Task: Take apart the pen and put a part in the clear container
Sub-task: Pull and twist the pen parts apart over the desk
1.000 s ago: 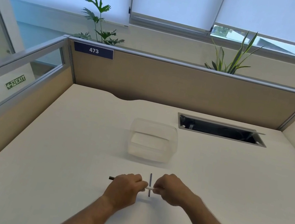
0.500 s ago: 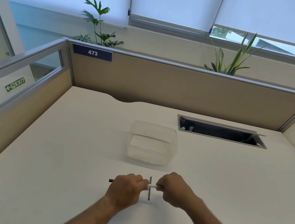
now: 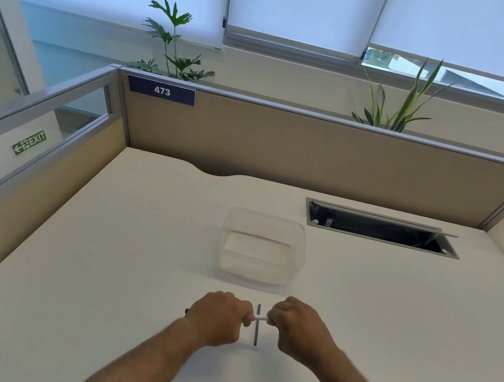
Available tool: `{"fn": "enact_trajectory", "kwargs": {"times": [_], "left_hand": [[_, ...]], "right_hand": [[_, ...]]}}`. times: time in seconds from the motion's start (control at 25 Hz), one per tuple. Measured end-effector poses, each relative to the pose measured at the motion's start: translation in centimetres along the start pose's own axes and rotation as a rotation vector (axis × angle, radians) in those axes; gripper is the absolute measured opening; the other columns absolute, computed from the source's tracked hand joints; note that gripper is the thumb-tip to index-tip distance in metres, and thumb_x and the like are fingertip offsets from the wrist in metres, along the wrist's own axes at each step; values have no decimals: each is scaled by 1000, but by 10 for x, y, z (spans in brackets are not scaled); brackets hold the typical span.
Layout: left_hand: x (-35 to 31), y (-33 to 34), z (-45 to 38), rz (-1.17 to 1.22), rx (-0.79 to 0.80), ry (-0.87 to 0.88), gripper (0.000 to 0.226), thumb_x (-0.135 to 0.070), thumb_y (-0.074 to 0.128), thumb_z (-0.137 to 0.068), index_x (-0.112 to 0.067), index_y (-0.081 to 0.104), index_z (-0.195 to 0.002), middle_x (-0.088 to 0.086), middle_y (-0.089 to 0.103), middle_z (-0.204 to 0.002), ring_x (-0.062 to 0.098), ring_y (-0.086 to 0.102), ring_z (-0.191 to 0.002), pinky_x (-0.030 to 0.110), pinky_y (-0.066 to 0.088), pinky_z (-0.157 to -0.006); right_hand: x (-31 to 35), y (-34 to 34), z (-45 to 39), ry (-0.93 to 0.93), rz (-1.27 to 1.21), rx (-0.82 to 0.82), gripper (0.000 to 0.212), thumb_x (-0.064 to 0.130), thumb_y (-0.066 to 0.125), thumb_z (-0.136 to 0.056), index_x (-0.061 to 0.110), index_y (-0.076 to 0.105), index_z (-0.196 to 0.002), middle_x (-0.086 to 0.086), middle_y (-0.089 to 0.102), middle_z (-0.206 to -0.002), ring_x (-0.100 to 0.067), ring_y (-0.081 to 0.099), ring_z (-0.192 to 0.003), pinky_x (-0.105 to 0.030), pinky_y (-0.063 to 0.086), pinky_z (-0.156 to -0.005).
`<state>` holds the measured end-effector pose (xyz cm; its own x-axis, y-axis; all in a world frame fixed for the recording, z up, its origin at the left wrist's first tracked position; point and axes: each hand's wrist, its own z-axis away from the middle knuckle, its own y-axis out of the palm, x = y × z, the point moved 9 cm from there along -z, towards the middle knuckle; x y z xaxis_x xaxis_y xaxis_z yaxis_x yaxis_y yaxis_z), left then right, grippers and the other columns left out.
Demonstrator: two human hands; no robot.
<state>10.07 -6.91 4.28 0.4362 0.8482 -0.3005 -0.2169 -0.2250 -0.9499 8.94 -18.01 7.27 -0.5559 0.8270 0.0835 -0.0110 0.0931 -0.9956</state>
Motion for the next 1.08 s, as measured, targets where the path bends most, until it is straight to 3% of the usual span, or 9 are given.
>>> {"fn": "enact_trajectory", "kwargs": {"times": [0.16, 0.28, 0.36, 0.48, 0.64, 0.84, 0.96, 1.08], "left_hand": [[1, 3, -6, 179, 145, 1, 29, -10, 44, -92, -25, 68, -91, 4, 72, -100, 23, 63, -88, 30, 45, -73], [1, -1, -5, 252, 119, 14, 16, -34, 50, -95, -27, 64, -96, 2, 73, -91, 20, 62, -77, 34, 47, -68], [-5, -7, -2, 132, 33, 66, 27, -49, 60, -88, -30, 62, -106, -3, 73, -96, 19, 63, -81, 34, 51, -73], [-19, -10, -3, -38, -97, 142, 21, -38, 57, -94, -21, 66, -104, 4, 71, -95, 29, 63, -84, 37, 50, -69], [-19, -9, -5, -99, -102, 127, 19, -26, 49, -98, -14, 64, -96, 10, 71, -90, 34, 61, -79, 38, 46, -65], [-18, -5, -6, -77, -65, 112, 14, -19, 48, -97, -14, 61, -97, 12, 71, -92, 35, 62, -79, 37, 45, -63], [-20, -4, -6, -61, -64, 113, 14, -16, 49, -95, -18, 63, -100, 10, 71, -93, 34, 62, -80, 35, 41, -62], [-19, -5, -6, -70, -72, 109, 13, -18, 50, -96, -19, 62, -98, 9, 71, -92, 34, 62, -79, 34, 40, -61]], "right_hand": [[12, -11, 6, -75, 34, -88, 24, 2, 85, -56, 20, 72, -66, 7, 68, -63, -15, 62, -58, -18, 44, -45], [9, -6, 4, -51, 22, -48, 11, 8, 76, -76, 19, 74, -78, 5, 72, -76, -17, 63, -72, -24, 49, -55], [0, 4, 1, 11, 13, 50, 17, 11, 59, -90, 18, 74, -96, 1, 73, -96, -20, 62, -89, -28, 48, -69], [-4, 5, -5, 75, -25, 77, 20, 14, 55, -93, 16, 74, -98, -2, 74, -98, -22, 62, -90, -31, 47, -70], [0, -2, -4, 49, 5, -1, 18, 11, 57, -91, 14, 75, -90, -3, 75, -90, -24, 62, -83, -26, 37, -63], [3, -14, 2, 46, 14, -122, 9, 11, 81, -72, 17, 76, -68, 4, 72, -65, -18, 63, -60, -24, 41, -48], [-1, -20, 5, 110, -36, -169, 8, 15, 84, -68, 19, 77, -70, 6, 74, -68, -16, 66, -64, -25, 51, -49], [-8, -15, 0, 196, -65, -100, 11, 26, 71, -83, 20, 75, -91, 6, 74, -93, -17, 67, -86, -30, 53, -66]]}}
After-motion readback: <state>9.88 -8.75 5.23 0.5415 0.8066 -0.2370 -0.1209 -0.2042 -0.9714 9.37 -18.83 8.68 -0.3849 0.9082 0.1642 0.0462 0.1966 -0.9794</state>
